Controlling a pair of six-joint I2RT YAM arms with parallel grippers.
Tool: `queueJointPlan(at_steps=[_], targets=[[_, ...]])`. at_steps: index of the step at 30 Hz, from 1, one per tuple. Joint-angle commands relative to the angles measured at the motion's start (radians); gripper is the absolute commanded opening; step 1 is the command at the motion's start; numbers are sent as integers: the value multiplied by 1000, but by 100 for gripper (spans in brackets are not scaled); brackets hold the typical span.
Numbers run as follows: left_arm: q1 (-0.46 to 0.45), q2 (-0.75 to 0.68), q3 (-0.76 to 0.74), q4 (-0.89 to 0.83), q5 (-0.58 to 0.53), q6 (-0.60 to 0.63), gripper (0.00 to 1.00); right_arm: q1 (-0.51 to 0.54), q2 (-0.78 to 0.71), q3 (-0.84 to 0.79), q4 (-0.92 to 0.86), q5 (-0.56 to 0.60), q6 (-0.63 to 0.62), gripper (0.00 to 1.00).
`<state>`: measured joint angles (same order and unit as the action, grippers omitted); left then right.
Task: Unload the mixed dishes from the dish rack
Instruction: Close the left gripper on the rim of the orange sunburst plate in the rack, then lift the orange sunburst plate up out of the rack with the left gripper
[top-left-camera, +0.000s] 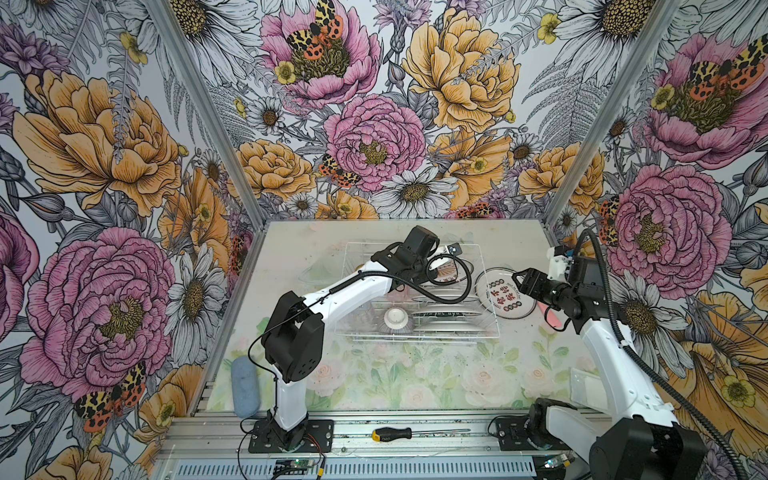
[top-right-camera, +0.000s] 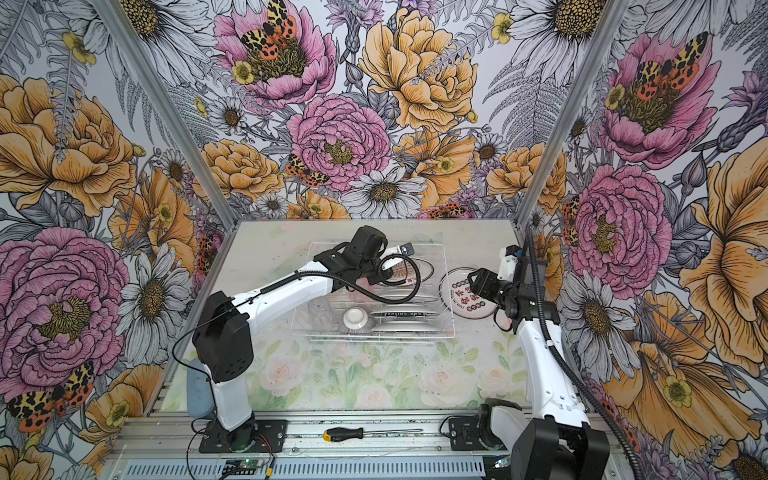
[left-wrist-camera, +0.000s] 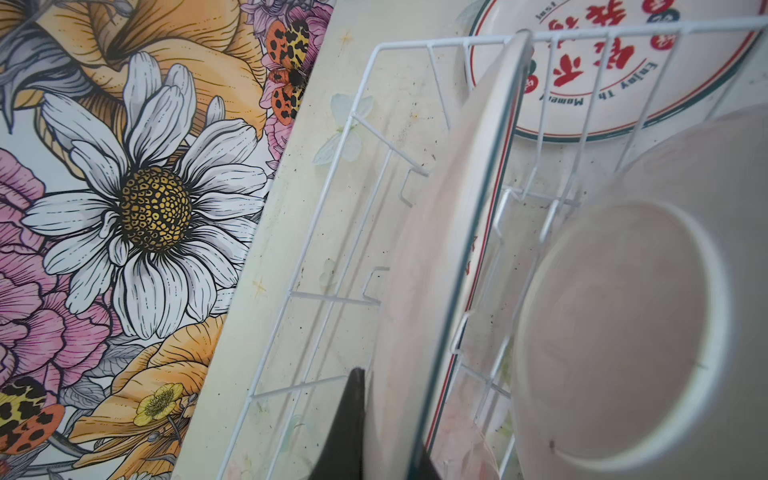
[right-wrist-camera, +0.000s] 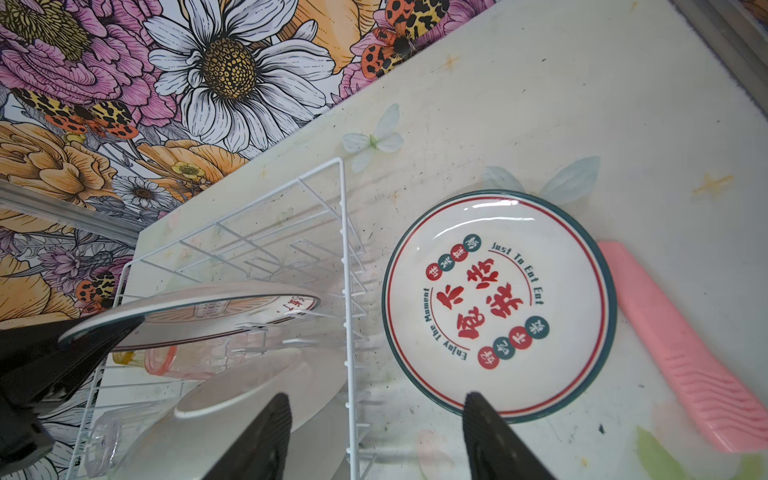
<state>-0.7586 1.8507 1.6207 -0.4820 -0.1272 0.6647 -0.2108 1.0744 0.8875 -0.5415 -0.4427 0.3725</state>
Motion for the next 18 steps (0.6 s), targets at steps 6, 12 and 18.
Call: queueJointPlan(at_steps=[6,12,18], targets=[[69,-168,-13,112,85,-197,0,31,-27,13,28,-42,-14,67],[129,-227,-8,115,270,-350,0,57,-51,1,91,-174,-16,66],[200,-236,16,117,546,-567,0,78,-91,-29,228,-346,54,64]])
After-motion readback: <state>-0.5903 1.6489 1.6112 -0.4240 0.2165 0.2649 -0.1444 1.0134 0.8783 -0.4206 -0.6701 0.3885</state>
